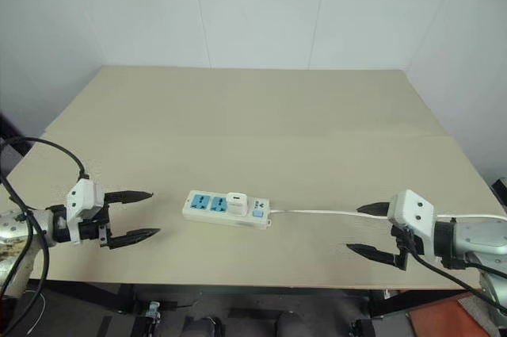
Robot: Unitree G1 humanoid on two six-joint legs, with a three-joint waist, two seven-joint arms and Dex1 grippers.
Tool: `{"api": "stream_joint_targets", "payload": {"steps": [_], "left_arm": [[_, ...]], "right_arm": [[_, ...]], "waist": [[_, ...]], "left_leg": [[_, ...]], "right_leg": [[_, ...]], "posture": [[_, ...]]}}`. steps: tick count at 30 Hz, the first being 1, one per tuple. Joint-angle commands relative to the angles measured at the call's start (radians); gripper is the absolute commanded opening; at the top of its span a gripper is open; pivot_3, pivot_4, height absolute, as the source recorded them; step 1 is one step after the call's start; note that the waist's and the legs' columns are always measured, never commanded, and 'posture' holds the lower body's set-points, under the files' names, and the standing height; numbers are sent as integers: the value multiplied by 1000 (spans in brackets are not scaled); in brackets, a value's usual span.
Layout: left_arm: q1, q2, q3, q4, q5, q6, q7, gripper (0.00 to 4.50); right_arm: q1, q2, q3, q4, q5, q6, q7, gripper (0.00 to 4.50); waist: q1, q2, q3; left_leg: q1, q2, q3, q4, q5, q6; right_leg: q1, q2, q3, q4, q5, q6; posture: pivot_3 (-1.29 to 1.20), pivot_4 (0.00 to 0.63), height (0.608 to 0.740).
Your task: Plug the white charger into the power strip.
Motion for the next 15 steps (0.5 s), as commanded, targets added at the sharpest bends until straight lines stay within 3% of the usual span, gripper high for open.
{"api": "stream_joint_targets", "payload": {"steps": [1, 15], "left_arm": [[24, 22, 35, -49, -23, 4, -10, 4500], [47, 41, 32, -71, -14, 45, 28, 4500]], "right_arm": [[2, -32, -36, -2, 13, -5, 23, 4482], [-39, -2, -14, 49, -5, -37, -22, 4482]], "waist": [[1, 0, 0], [3, 0, 0]], "left_leg": [[0, 0, 0, 0, 0, 0], [2, 0, 0, 1, 0, 0]], "right_leg": [[0, -1, 0, -1, 0, 0], [3, 0, 0, -1, 1, 1]], "posture": [[0, 150, 740], [0, 150, 740]]}}
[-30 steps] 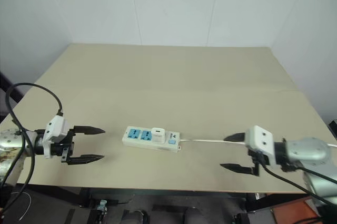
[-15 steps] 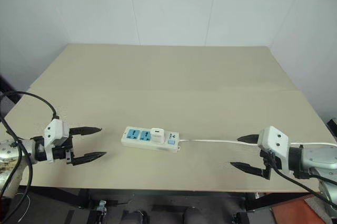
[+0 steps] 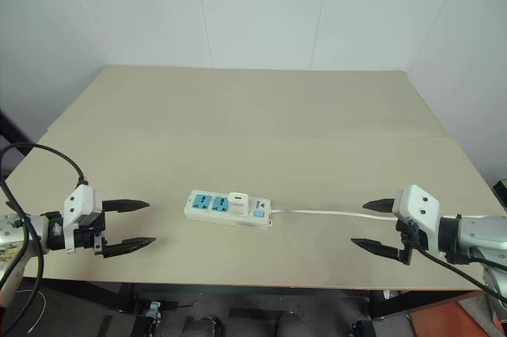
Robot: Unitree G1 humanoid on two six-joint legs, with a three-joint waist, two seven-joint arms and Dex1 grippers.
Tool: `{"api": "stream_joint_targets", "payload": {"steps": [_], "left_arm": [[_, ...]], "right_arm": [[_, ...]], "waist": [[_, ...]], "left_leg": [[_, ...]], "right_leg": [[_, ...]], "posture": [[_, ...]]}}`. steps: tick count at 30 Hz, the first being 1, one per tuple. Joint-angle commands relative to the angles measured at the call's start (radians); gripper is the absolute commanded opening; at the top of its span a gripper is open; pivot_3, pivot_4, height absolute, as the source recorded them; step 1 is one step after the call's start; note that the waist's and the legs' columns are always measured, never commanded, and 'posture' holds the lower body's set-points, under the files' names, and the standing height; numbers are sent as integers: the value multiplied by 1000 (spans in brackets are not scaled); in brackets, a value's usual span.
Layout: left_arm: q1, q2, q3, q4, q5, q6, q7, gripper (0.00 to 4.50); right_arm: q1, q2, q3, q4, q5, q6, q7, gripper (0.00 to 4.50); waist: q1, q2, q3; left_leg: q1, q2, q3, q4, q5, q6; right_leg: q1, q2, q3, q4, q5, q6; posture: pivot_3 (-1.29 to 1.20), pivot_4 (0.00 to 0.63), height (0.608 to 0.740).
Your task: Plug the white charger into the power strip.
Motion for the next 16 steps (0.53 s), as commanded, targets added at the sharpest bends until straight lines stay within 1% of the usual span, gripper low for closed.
{"api": "stream_joint_targets", "payload": {"steps": [1, 9, 16], "left_arm": [[2, 16, 27, -31, -9, 0, 0, 4500], [-28, 24, 14, -10, -12, 6, -22, 4500], [-59, 36, 0, 1, -19, 47, -57, 4500]], "right_arm": [[-10, -2, -17, -11, 0, -26, -9, 4482], [21, -1, -34, -35, 6, -20, -19, 4482], [64, 1, -57, -56, 13, -24, -26, 4482]], "waist": [[0, 0, 0], [1, 0, 0], [2, 0, 0]], "left_leg": [[0, 0, 0, 0, 0, 0], [1, 0, 0, 0, 0, 0], [1, 0, 0, 1, 0, 0]], "right_leg": [[0, 0, 0, 0, 0, 0], [1, 0, 0, 0, 0, 0], [1, 0, 0, 0, 0, 0]], "posture": [[0, 150, 740], [0, 150, 740], [0, 150, 740]]}}
